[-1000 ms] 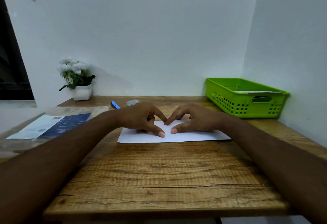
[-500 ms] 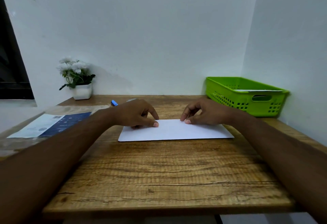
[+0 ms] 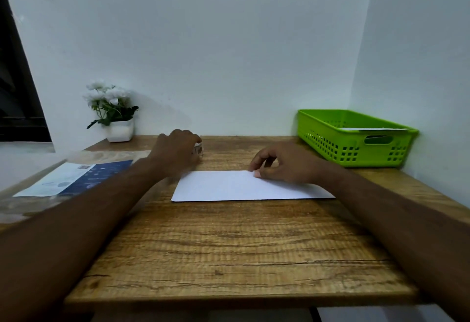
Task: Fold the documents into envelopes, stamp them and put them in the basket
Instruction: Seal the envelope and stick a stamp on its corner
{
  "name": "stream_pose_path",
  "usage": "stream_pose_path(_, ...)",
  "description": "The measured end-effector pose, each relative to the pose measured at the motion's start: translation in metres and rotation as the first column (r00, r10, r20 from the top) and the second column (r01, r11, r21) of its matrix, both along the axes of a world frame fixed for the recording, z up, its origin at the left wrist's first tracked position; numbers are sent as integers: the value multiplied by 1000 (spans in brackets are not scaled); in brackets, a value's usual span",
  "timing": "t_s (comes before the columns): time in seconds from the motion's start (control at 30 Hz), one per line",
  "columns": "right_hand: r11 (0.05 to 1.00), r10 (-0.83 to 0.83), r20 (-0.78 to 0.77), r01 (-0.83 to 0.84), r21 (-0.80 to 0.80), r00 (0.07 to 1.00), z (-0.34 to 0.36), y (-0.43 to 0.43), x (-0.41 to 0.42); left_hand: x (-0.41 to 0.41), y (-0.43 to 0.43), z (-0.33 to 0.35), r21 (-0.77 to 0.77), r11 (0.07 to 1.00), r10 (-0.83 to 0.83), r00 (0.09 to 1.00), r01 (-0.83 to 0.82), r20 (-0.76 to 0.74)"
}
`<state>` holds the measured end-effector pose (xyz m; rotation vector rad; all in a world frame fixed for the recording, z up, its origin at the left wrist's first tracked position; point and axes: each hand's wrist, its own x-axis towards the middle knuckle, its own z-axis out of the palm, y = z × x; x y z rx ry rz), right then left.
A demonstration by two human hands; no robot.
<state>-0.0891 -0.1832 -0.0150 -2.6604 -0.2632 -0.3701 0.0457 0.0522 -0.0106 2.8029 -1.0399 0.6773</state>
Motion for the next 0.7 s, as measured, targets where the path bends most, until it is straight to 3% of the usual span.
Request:
stream_pose_path(0.17, 1000, 5, -8, -5, 7, 1000, 1, 2, 1, 4, -1, -4, 80, 993, 83, 997, -83, -5)
stream_pose_path(0.43, 1000, 10, -10, -10, -1, 1000, 1, 3, 1, 4, -1, -4, 73, 993, 93, 995, -91, -21)
stream_pose_path(0.7, 1000, 18, 0, -18, 0, 1000, 0, 3, 1, 4, 5, 1, -41, 996, 87, 992, -83, 87)
